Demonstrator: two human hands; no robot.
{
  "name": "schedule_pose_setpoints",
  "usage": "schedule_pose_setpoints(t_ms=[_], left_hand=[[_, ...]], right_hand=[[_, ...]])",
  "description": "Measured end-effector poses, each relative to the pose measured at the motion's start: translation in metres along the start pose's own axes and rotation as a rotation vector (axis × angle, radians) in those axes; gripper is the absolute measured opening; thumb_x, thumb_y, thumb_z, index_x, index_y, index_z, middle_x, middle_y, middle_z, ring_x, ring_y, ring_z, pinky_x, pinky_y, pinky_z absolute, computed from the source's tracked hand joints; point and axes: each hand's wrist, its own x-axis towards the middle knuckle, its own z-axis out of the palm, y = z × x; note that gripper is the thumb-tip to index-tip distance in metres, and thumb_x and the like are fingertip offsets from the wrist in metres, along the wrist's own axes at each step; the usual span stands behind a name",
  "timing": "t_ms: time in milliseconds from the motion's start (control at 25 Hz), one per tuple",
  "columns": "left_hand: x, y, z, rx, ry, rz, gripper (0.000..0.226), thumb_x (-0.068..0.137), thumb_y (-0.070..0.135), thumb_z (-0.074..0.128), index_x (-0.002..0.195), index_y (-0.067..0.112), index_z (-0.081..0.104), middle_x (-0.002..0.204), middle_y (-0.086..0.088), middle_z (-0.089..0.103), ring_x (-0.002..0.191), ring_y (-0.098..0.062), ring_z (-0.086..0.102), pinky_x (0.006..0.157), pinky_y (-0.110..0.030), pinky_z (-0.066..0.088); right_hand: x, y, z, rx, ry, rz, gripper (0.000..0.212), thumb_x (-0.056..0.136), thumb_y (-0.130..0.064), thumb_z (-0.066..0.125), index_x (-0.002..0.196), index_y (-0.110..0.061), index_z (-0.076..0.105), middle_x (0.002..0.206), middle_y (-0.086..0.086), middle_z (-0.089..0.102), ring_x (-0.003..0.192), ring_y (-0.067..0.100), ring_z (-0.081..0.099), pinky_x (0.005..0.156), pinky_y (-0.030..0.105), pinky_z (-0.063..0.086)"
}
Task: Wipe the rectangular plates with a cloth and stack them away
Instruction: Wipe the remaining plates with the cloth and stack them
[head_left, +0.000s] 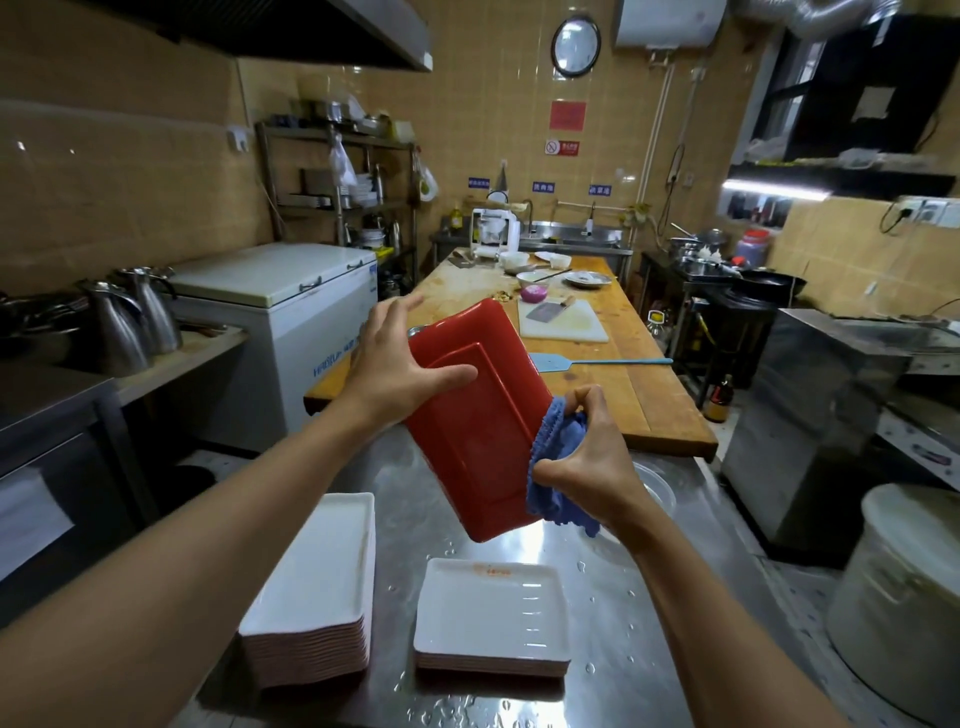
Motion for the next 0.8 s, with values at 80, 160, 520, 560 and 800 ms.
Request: schedule_pose_setpoints(t_ms=[80,160,520,560,800], left_hand=[[0.009,0.004,-0.007,0.006,-0.143,0.035,0.073,0.061,0.044,0.082,0.124,0.024,0.051,0.126,-0.003,0.054,0.115,-0.021,0.053,0.095,-0.042,0.048],[0.010,0.006,-0.009,-0.038,-0.250,0.017,0.048,0.062,0.039,0.083,0.101,0.022,0.060,0.101,-0.005,0.064,0.092,-0.023,0.064,0.082,-0.045,0.055],[-0.013,0.013,0.007,-0.314,-0.217,-0.080,0.040,0.060,0.025,0.085,0.090,0.011,0.063,0.084,-0.008,0.070,0.076,-0.024,0.069,0.067,-0.036,0.058],[-0.016,0.016,0.010,-0.327,-0.203,-0.096,0.046,0.060,0.025,0.085,0.098,0.009,0.063,0.089,-0.008,0.070,0.080,-0.025,0.068,0.071,-0.037,0.058],[-0.027,0.009,0.009,-0.550,-0.091,-0.250,0.033,0.063,0.017,0.084,0.087,0.016,0.062,0.080,-0.003,0.070,0.064,-0.014,0.070,0.051,-0.024,0.053]], right_hand=[[0.000,0.000,-0.006,-0.006,-0.052,-0.013,0.052,0.049,-0.009,0.066,0.088,-0.023,0.035,0.079,0.003,0.047,0.062,0.009,0.052,0.055,0.020,0.047],[0.001,-0.001,-0.011,-0.011,-0.090,-0.032,0.052,0.048,-0.007,0.067,0.087,-0.022,0.035,0.079,0.003,0.048,0.061,0.006,0.052,0.054,0.021,0.048],[0.014,-0.019,-0.008,-0.227,-0.055,-0.159,0.053,0.066,-0.004,0.071,0.103,-0.016,0.035,0.094,0.010,0.052,0.084,0.034,0.057,0.072,0.053,0.052],[0.018,-0.024,-0.005,-0.270,-0.039,-0.199,0.053,0.068,-0.007,0.071,0.105,-0.016,0.034,0.095,0.011,0.052,0.082,0.035,0.056,0.070,0.055,0.050],[0.020,-0.022,-0.002,-0.439,0.017,-0.348,0.045,0.071,-0.029,0.054,0.113,-0.017,0.044,0.095,0.005,0.054,0.082,0.024,0.050,0.071,0.041,0.045]])
